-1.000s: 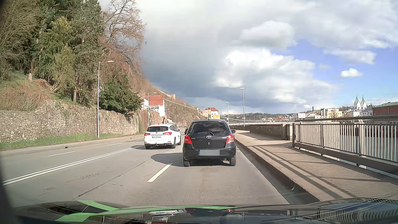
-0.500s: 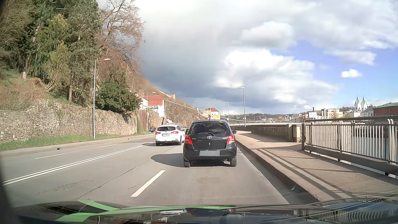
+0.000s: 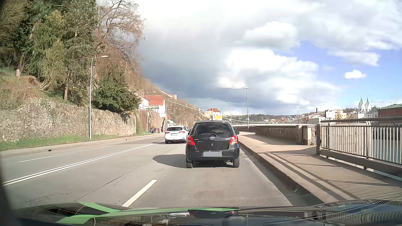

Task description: Follow the waypoints while adhering to traffic rules and regulations

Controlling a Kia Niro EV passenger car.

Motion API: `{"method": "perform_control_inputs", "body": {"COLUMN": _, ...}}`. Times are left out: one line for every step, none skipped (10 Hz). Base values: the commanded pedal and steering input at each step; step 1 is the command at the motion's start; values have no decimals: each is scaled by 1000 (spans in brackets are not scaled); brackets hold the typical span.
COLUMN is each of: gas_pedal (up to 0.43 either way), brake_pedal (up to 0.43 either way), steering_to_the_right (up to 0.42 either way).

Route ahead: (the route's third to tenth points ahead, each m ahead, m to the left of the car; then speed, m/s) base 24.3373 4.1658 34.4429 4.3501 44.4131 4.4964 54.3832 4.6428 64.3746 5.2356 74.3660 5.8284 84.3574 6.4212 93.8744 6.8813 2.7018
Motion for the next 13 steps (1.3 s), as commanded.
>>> {"method": "perform_control_inputs", "body": {"gas_pedal": 28, "brake_pedal": 0, "steering_to_the_right": 0}}
{"method": "perform_control_inputs", "body": {"gas_pedal": 28, "brake_pedal": 0, "steering_to_the_right": 0}}
{"method": "perform_control_inputs", "body": {"gas_pedal": 28, "brake_pedal": 0, "steering_to_the_right": 1}}
{"method": "perform_control_inputs", "body": {"gas_pedal": 28, "brake_pedal": 0, "steering_to_the_right": 3}}
{"method": "perform_control_inputs", "body": {"gas_pedal": 28, "brake_pedal": 0, "steering_to_the_right": 4}}
{"method": "perform_control_inputs", "body": {"gas_pedal": 39, "brake_pedal": 0, "steering_to_the_right": 4}}
{"method": "perform_control_inputs", "body": {"gas_pedal": 39, "brake_pedal": 0, "steering_to_the_right": 4}}
{"method": "perform_control_inputs", "body": {"gas_pedal": 39, "brake_pedal": 0, "steering_to_the_right": 4}}
{"method": "perform_control_inputs", "body": {"gas_pedal": 47, "brake_pedal": 0, "steering_to_the_right": 4}}
{"method": "perform_control_inputs", "body": {"gas_pedal": 47, "brake_pedal": 0, "steering_to_the_right": 4}}
{"method": "perform_control_inputs", "body": {"gas_pedal": 47, "brake_pedal": 0, "steering_to_the_right": 4}}
{"method": "perform_control_inputs", "body": {"gas_pedal": 47, "brake_pedal": 0, "steering_to_the_right": 4}}
{"method": "perform_control_inputs", "body": {"gas_pedal": 47, "brake_pedal": 0, "steering_to_the_right": 4}}
